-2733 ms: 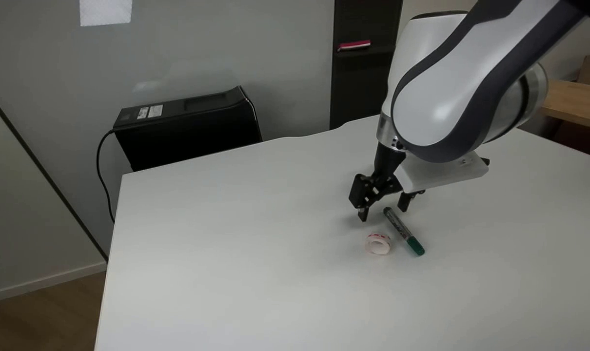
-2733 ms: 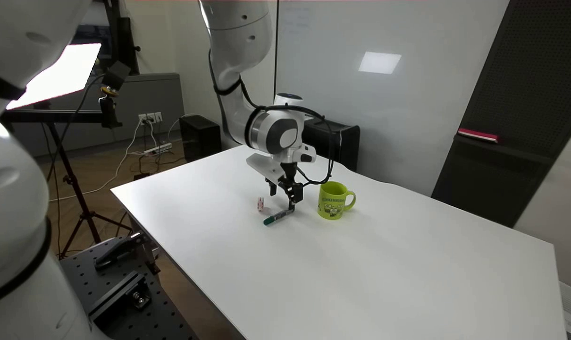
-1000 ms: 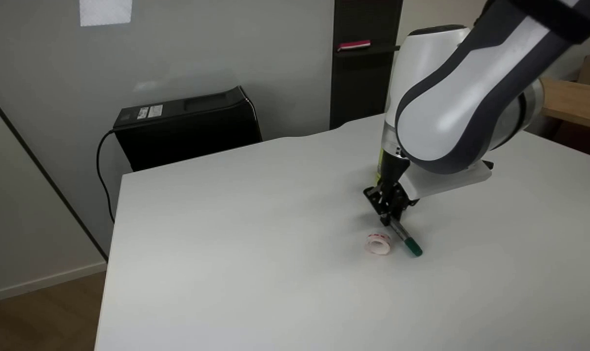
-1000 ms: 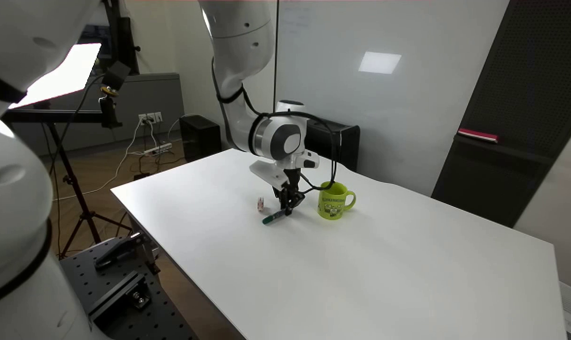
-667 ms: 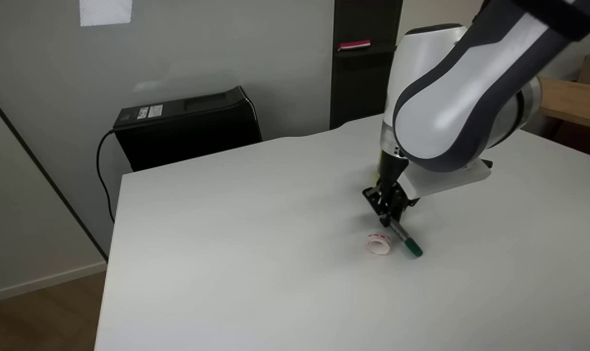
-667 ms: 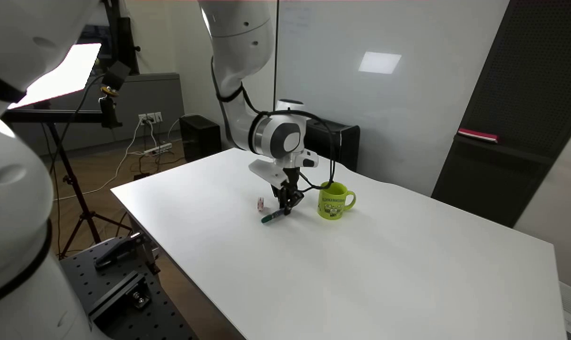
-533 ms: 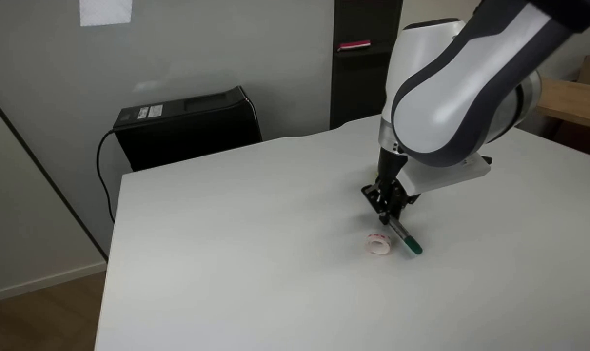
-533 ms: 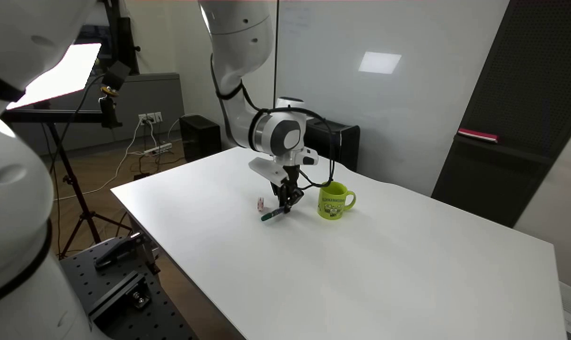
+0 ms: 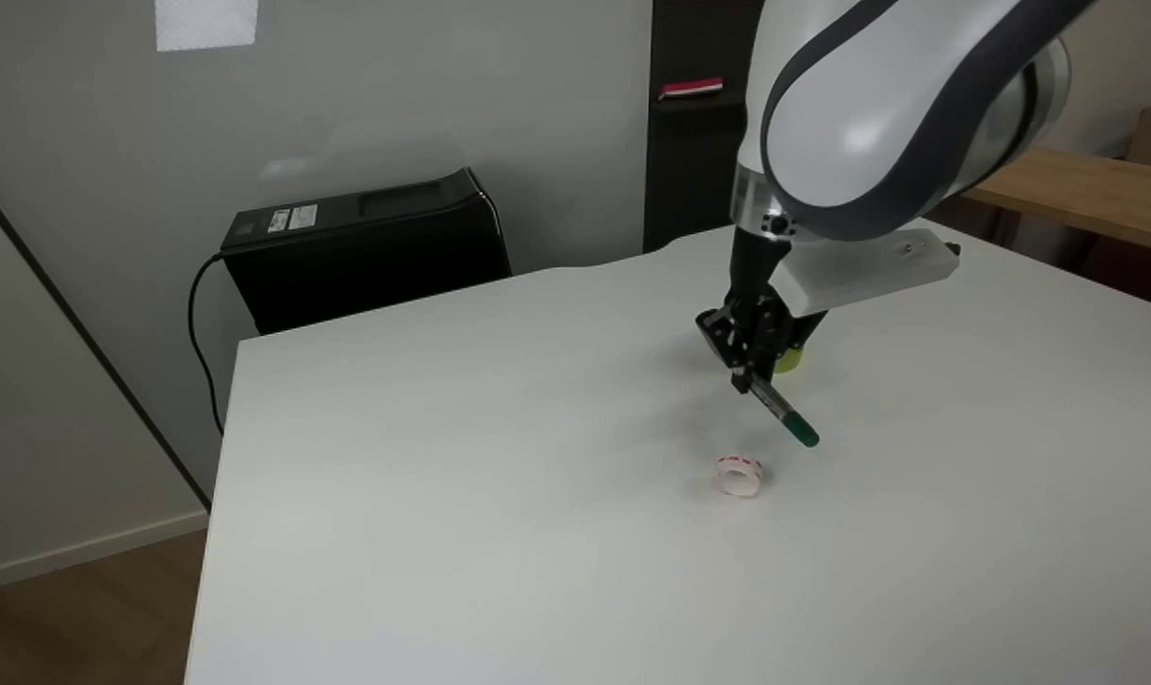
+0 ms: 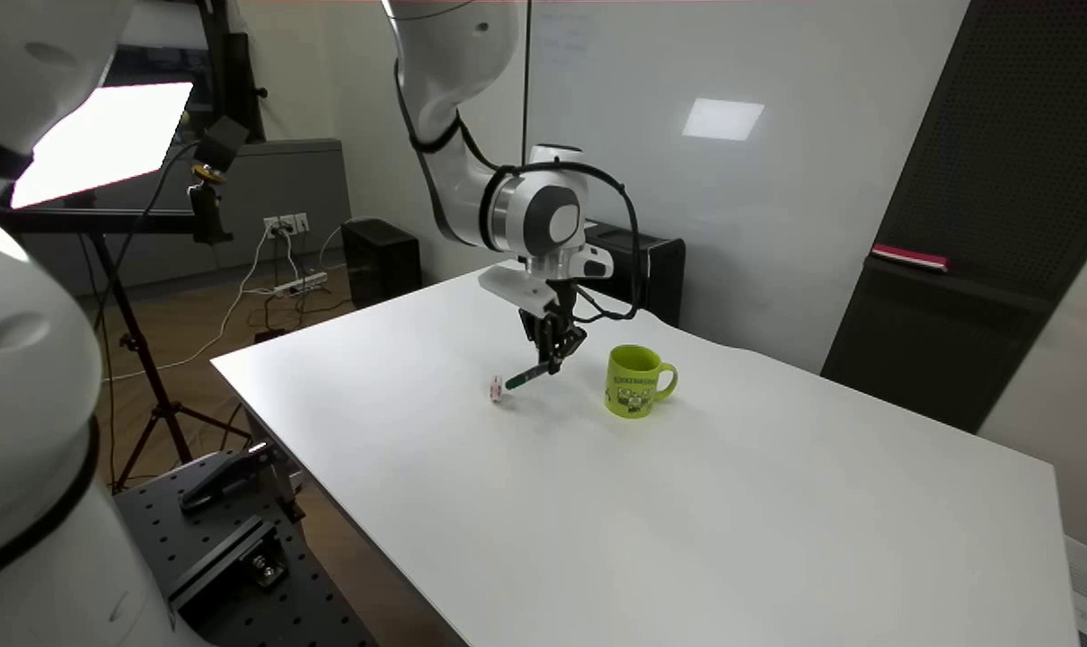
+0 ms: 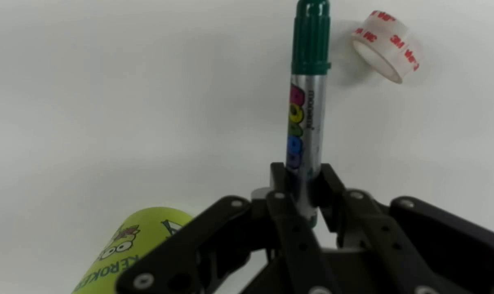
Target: Put the marker in the cup
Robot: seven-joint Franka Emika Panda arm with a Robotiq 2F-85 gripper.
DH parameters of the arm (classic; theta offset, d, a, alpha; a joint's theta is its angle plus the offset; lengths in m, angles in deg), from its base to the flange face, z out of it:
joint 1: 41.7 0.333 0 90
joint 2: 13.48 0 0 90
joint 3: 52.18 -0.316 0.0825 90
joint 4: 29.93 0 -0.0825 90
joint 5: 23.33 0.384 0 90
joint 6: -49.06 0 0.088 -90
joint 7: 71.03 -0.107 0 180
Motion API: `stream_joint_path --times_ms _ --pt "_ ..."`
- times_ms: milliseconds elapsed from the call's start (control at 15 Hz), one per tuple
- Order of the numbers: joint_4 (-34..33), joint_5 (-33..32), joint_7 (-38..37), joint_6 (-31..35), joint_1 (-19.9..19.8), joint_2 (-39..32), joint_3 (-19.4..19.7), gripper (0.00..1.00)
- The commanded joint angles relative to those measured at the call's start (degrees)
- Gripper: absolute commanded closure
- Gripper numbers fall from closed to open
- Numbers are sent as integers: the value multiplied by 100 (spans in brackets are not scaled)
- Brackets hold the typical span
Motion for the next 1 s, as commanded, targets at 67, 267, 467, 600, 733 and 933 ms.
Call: stream_joint_path --times_ms 67,267,467,600,733,933 --pt "-53 -238 -194 -292 -76 351 31 94" --pt "-92 -329 -213 -316 -139 455 78 94" --pt "-139 -494 -267 -284 -155 540 199 94" --pt "-179 -599 -293 -261 -167 590 272 94" --pt "-222 -679 -313 -249 -181 626 327 94" --pt "-268 -808 -433 -128 -178 650 421 94"
